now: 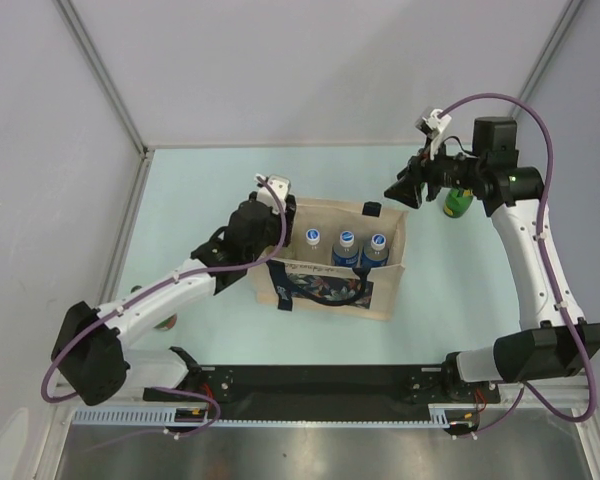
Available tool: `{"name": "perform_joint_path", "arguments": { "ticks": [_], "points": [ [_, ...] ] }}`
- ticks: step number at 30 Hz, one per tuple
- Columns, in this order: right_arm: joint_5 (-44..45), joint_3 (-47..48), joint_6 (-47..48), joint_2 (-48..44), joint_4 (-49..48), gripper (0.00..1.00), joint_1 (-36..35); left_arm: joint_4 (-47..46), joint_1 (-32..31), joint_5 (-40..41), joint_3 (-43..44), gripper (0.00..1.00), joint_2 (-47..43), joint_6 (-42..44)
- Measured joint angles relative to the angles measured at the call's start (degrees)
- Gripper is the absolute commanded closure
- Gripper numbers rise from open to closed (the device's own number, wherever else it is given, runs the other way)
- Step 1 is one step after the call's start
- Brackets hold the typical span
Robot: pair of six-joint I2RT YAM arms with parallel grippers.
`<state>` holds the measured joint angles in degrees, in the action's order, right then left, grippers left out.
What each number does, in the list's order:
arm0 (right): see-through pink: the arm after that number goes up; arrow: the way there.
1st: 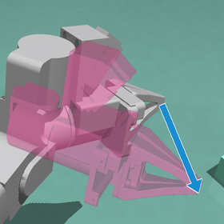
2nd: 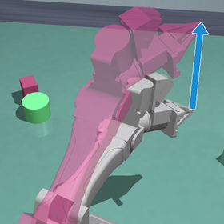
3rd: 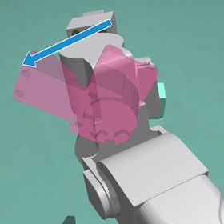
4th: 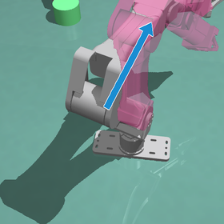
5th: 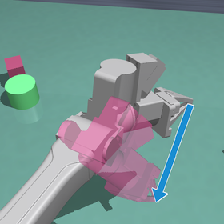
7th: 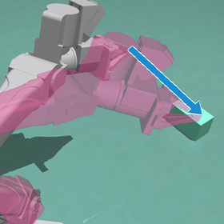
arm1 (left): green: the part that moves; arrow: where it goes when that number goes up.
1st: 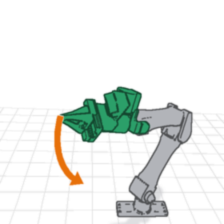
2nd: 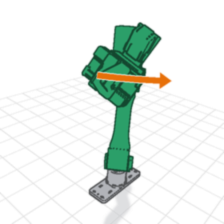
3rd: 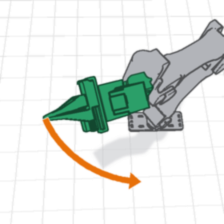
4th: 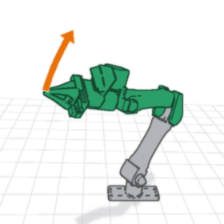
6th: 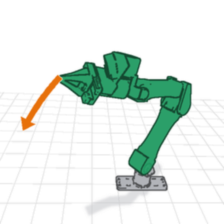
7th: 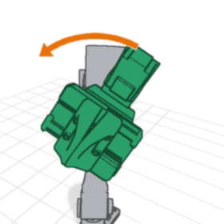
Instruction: Place the beverage into the canvas bag
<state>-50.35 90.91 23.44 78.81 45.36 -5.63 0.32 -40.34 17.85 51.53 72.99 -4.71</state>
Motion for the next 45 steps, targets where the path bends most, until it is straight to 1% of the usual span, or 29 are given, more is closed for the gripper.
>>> {"name": "perform_joint_path", "arguments": {
  "ticks": [1, 3, 4, 6, 10, 11, 15, 16, 21, 26, 30, 32, 40, 42, 45],
  "points": [
    [0.2, 0.1, -0.3, 0.2, 0.0, 0.34, 0.3, 0.2, 0.0, 0.0, 0.0, 0.35, -0.4, 0.0],
    [0.6, 0.4, -1.0, 0.5, -0.1, 0.34, 0.8, 1.0, 0.0, 0.0, 0.5, 0.3, -1.4, -0.3],
    [0.9, 0.5, -1.4, 0.7, -0.2, 0.34, 1.1, 1.6, 0.0, 0.0, 1.1, 0.24, -2.0, -0.4],
    [1.7, 0.8, -2.7, 0.9, -0.6, 0.34, 2.1, 3.1, 0.0, 0.0, 2.8, 0.19, -3.4, -0.7],
    [4.3, 1.4, -5.8, 1.9, -2.3, 0.31, 4.3, 4.9, 0.1, 0.1, 6.9, 0.14, -7.0, -1.1],
    [5.2, 1.5, -6.6, 2.3, -2.8, 0.29, 4.6, 5.1, 0.2, 0.0, 7.8, 0.13, -8.0, -1.3],
    [11.0, 1.7, -9.4, 4.3, -4.5, 0.27, 5.1, 6.5, 0.3, -0.2, 9.9, 0.01, -12.3, -2.4],
    [12.7, 2.0, -10.0, 5.1, -4.8, 0.27, 5.1, 6.9, 0.3, -0.2, 10.0, 0.0, -13.6, -2.9],
    [20.8, 5.0, -13.2, 10.6, -6.3, 0.18, 5.1, 9.7, 0.3, -0.1, 9.5, 0.0, -19.8, -5.6],
    [27.8, 10.8, -15.5, 18.3, -7.8, 0.17, 5.8, 12.4, 0.4, 0.8, 6.9, 0.0, -26.0, -8.0],
    [30.6, 15.4, -14.9, 23.1, -7.7, 0.18, 8.3, 15.0, 0.4, 1.7, 5.2, 0.0, -28.8, -9.9],
    [30.5, 17.1, -13.4, 24.5, -6.9, 0.18, 10.4, 16.1, 0.4, 1.9, 4.4, 0.0, -29.7, -10.7],
    [20.7, 25.8, -3.7, 28.6, 0.7, 0.19, 22.5, 18.2, 0.4, 1.9, 3.6, 0.0, -31.0, -13.3],
    [19.6, 27.5, -1.7, 30.2, 2.4, 0.2, 23.7, 18.3, 0.4, 1.5, 3.6, 0.0, -30.4, -13.3],
    [18.8, 28.4, 0.4, 32.6, 4.8, 0.21, 23.6, 18.3, 0.4, 0.8, 4.2, 0.0, -28.8, -13.3]
  ]
}}
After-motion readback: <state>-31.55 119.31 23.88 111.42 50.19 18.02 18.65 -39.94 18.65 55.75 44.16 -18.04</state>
